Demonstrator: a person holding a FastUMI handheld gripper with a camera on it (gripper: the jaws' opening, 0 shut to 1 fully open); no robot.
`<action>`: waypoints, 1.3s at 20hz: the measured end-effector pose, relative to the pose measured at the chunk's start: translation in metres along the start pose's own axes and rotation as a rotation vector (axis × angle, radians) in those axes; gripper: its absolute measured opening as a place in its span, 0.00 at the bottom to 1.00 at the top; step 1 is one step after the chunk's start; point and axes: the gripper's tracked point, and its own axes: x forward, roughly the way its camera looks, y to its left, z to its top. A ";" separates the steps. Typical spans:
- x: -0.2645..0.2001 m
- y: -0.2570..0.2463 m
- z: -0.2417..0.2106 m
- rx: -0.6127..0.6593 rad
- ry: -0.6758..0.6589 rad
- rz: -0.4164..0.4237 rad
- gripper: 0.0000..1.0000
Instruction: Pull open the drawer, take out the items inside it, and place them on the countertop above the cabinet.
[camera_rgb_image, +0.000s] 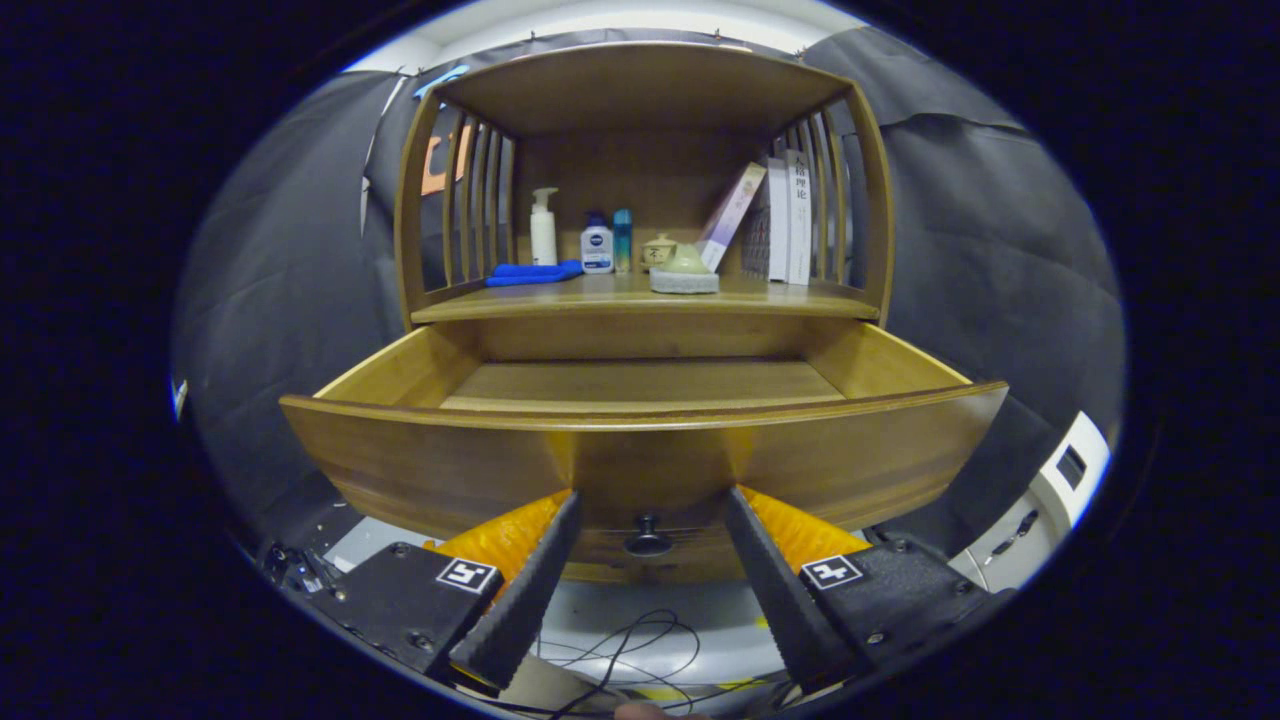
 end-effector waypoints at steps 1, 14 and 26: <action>0.005 0.000 0.003 -0.001 -0.001 0.000 0.96; 0.076 0.002 0.038 -0.025 -0.022 -0.013 0.97; 0.136 0.004 0.063 -0.057 -0.052 -0.035 0.97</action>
